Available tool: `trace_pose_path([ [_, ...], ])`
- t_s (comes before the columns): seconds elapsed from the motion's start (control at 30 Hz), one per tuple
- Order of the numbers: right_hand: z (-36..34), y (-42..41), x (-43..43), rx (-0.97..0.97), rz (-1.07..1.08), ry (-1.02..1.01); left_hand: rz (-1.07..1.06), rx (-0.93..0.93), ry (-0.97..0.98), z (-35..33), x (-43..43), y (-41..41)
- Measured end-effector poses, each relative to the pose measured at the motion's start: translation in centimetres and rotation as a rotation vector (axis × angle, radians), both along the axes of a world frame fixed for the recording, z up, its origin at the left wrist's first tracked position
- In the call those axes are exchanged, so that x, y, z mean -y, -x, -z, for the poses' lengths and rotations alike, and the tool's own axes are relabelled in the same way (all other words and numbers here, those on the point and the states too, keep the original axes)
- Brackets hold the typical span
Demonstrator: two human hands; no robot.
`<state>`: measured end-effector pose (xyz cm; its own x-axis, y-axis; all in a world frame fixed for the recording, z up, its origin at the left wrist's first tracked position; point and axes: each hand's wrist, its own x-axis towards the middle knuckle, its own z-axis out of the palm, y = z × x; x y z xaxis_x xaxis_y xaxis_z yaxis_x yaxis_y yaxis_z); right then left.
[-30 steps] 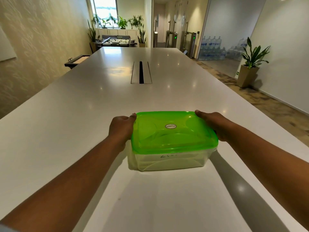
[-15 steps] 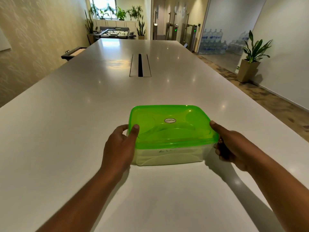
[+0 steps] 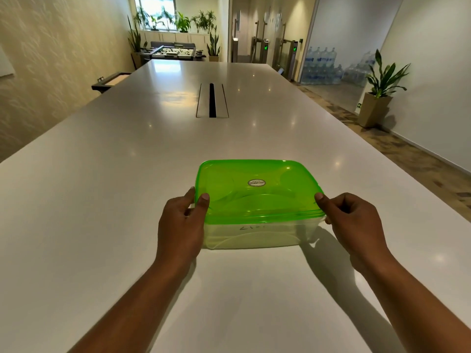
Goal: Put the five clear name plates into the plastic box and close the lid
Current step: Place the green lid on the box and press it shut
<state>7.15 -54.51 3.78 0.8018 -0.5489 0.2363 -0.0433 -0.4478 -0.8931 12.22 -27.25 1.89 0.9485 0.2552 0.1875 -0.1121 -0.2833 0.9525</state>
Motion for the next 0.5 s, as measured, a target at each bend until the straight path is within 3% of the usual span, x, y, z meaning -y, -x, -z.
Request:
trace_pose_path([
  [0.2, 0.5, 0.2, -0.1, 0.054, 0.053, 0.091, 0.058, -0.024, 0.269, 0.1, 0.6, 0.2],
  [0.37, -1.5, -1.7, 0.5, -0.100, -0.013, 0.046, -0.029, -0.079, 0.128, -1.6, -0.5, -2.2],
  [0.5, -3.3, -4.8, 0.6, -0.192, -0.083, -0.108, 0.005, -0.130, 0.069, -3.1, 0.0, -4.7],
])
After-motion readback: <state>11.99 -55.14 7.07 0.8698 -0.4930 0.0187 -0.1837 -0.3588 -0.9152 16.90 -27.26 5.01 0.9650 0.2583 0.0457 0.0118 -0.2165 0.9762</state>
